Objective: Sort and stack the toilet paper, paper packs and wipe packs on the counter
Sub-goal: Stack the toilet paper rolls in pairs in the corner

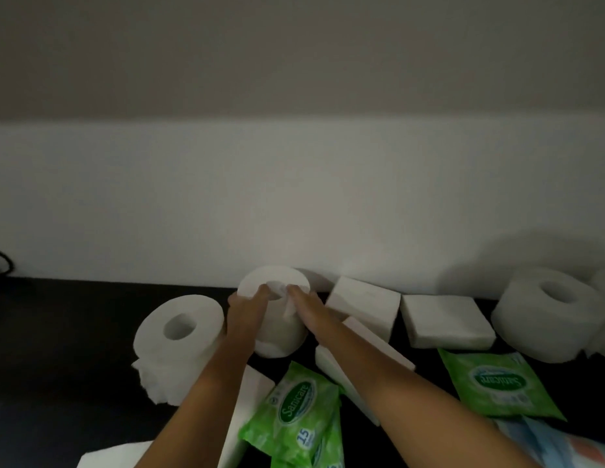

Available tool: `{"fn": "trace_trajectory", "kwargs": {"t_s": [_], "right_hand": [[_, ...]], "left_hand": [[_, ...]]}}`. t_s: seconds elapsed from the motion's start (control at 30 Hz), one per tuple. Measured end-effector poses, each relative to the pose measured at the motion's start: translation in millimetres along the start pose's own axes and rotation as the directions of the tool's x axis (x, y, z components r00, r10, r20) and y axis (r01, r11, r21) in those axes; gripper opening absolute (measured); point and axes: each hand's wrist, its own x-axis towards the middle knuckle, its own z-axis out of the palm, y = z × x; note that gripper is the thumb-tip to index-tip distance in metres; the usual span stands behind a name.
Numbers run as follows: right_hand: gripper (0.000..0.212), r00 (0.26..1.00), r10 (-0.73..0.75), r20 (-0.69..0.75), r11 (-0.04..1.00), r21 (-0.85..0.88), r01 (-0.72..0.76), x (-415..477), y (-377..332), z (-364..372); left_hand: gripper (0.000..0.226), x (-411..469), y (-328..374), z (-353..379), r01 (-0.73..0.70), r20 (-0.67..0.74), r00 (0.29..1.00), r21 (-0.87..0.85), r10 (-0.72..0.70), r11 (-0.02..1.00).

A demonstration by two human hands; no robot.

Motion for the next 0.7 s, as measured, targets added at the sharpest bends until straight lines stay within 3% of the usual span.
{"fn": "trace_trajectory", "kwargs": {"t_s": [0.13,0.27,0.5,0.7], "right_hand": [[0.062,0.996,-0.074,-0.057,0.997,0.03,0.076,-6,-15,-5],[0.063,0.972,-0.177,-0.157,0.978,0.083,0.191,-33,-37,-42],[0.063,0.87,-0.307,-0.385,0.945,-0.019,0.325,-99,-54,-176],[0.06,0.818,-0.24,-0.522,0.949,0.052,0.311,-155,-20,-312]], "left_hand": [[0.063,-20,24,-1,-0.115,0.041,0.992,-0.044,0.116,0.992],[0.082,-52,58,17,-0.223,0.134,0.963,-0.094,0.235,0.97],[0.067,-136,104,106,-0.294,0.334,0.878,-0.19,0.343,0.937],[0.062,-219,110,203,-0.325,0.586,0.731,-0.151,0.349,0.934]]}}
